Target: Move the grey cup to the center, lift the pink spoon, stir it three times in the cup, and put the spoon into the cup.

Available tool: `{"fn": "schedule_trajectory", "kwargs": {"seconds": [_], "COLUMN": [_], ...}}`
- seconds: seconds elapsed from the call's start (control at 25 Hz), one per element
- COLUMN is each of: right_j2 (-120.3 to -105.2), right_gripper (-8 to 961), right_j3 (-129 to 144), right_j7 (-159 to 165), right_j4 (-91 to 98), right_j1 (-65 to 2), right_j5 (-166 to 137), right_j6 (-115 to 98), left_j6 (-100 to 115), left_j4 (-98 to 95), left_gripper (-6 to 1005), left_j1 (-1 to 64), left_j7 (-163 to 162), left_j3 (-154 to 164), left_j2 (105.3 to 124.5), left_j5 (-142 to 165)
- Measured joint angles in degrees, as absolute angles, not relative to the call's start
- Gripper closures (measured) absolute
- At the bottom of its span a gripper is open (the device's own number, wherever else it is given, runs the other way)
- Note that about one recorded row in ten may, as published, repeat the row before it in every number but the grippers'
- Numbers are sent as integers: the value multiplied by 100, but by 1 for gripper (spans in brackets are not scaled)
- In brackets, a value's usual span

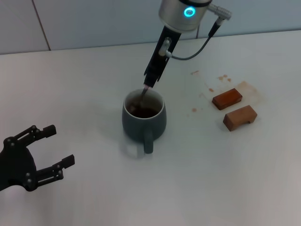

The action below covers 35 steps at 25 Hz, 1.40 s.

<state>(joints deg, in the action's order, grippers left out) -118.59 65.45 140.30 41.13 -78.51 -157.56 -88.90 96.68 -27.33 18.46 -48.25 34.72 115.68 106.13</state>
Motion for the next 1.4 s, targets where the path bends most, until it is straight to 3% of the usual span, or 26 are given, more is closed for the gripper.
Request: {"fn": "schedule_trajectory", "kwargs": {"seconds": [0.44, 0.84, 0.96, 1.08, 1.12, 1.28, 1.4], "right_j2": [-11889, -11925, -11930, -11903, -11903, -11875, -11878], "right_gripper": [839, 744, 638, 495, 479, 415, 293], "right_j3": [6573, 6595, 6626, 6551, 6551, 6028, 5760], "right_j7": [14109, 14028, 13850, 13386, 13386, 12475, 12012], "right_j4": [3937, 4179, 4979, 6254, 6254, 6727, 6657], "right_j1": [-7868, -7618, -7123, -5915, -5915, -4673, -4261], "right_j5": [-15943, -15654, -15114, -13732, -13732, -12154, -11687], "right_j6": [-8899, -8687, -8601, -8283, -8283, -8093, -8020], "left_j6": [9678, 9704, 9704, 9704, 9704, 9709, 9716], "left_j4": [-2733, -2733, -2733, -2733, -2733, -2733, -2733], "left_gripper": [143, 143, 143, 143, 143, 143, 143], "left_j1": [1838, 1841, 1845, 1849, 1849, 1843, 1846], "left_j7": [-4826, -4833, -4834, -4834, -4834, -4862, -4882], "left_j3": [3461, 3451, 3445, 3445, 3445, 3426, 3406], "left_j2": [11541, 11519, 11511, 11511, 11511, 11512, 11513], "left_j5": [10608, 10599, 10598, 10598, 10598, 10594, 10592]}}
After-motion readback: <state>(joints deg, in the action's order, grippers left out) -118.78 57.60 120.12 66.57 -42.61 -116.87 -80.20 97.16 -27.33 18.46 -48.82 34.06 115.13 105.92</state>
